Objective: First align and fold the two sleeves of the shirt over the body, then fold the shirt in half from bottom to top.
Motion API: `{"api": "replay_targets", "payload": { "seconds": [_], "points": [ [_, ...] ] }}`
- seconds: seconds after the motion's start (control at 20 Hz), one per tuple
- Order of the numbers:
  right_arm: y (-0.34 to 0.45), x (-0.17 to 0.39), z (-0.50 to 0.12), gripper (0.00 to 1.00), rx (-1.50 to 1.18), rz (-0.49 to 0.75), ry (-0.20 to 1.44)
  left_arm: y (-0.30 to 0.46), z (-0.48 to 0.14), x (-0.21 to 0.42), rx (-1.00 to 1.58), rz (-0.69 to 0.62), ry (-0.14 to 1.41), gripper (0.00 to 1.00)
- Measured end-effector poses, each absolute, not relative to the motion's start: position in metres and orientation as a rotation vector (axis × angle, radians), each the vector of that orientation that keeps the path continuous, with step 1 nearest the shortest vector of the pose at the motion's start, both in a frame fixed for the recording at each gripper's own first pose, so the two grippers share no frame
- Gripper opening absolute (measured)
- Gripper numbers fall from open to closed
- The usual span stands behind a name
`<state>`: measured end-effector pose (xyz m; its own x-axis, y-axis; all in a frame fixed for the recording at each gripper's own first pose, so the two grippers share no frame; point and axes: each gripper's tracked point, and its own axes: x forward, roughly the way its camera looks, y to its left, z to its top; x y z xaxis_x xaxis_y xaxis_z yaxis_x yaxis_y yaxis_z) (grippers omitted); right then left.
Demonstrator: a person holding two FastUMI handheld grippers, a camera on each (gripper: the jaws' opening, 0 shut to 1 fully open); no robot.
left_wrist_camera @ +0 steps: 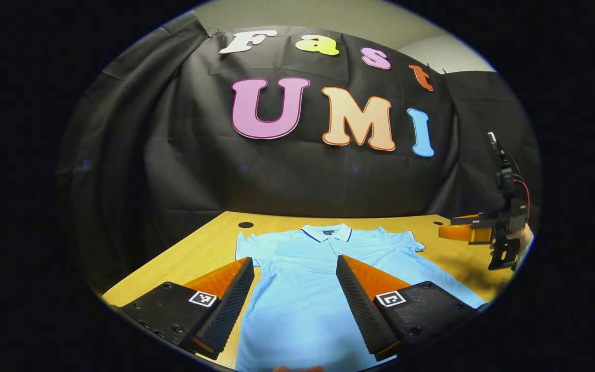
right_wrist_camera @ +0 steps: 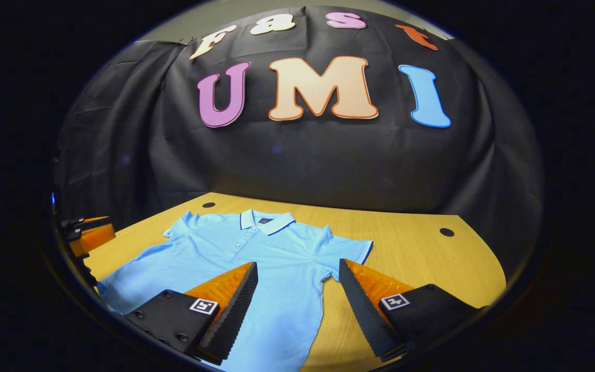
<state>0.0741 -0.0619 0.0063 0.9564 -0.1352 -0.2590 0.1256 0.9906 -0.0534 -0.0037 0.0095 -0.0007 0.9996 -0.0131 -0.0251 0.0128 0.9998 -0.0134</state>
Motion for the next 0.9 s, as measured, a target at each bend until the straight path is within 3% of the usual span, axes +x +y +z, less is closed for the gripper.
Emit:
{"api": "replay_targets", "payload": {
  "seconds": [0.45,0.55,0.6,0.9],
  "points": [
    [-0.145,0.166,-0.003,0.98,0.121,-0.299,0.393,0.017,0.007,-0.007,-0.042,-0.020,0.016,0.95],
    [-0.160,0.180,-0.013,0.94,0.088,-0.324,0.413,0.020,0.005,-0.005,-0.050,-0.017,0.021,0.95],
    [-0.166,0.188,-0.020,0.98,0.068,-0.335,0.425,0.021,0.004,-0.005,-0.053,-0.015,0.025,0.95],
    [-0.192,0.200,-0.068,0.94,0.054,-0.405,0.511,0.020,-0.006,-0.001,-0.071,-0.021,0.053,0.95]
  ]
}}
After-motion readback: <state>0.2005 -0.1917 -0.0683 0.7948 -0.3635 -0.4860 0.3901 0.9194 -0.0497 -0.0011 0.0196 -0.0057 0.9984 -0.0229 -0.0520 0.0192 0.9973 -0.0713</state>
